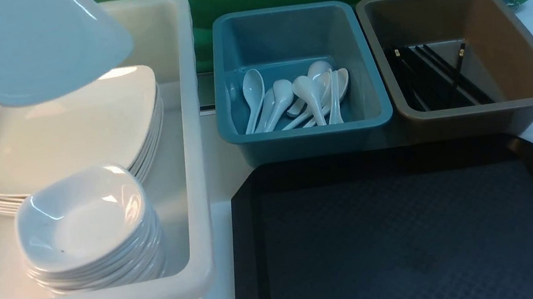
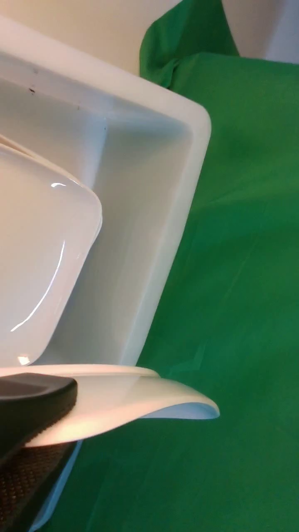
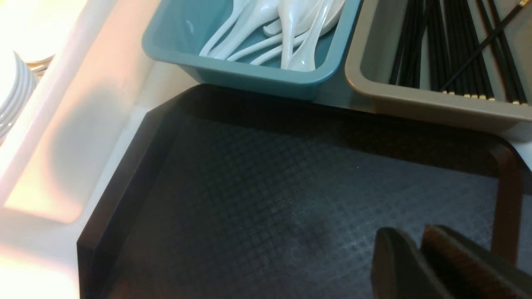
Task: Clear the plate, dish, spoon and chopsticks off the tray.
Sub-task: Use the left arm to put the plate into the large storage box on the left
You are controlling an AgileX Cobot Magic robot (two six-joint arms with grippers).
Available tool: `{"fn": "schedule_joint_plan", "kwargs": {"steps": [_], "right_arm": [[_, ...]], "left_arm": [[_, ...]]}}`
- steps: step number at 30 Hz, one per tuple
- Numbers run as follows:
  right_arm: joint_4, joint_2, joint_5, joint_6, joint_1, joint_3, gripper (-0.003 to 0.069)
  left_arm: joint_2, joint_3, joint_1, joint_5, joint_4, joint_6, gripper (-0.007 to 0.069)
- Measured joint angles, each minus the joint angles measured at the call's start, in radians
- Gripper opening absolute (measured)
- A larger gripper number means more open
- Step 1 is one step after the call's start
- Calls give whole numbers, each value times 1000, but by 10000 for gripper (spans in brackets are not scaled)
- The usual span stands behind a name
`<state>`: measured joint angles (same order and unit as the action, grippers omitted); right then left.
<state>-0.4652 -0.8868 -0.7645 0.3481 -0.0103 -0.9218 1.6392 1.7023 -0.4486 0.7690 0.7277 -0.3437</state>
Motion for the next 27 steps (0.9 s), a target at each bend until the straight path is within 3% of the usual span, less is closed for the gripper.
{"fn": "schedule_joint_plan", "kwargs": {"steps": [8,17,27], "right_arm": [[-1,0,3,-13,0,0,125],[-1,0,7,-15,0,0,125],[-1,0,8,-15,0,0,125]], "left_arm": [[-52,-310,2,-286,121,-114,27],[-50,-492,2,-389,371,-314,28],[-51,-564,2,-420,327,-320,23]]}}
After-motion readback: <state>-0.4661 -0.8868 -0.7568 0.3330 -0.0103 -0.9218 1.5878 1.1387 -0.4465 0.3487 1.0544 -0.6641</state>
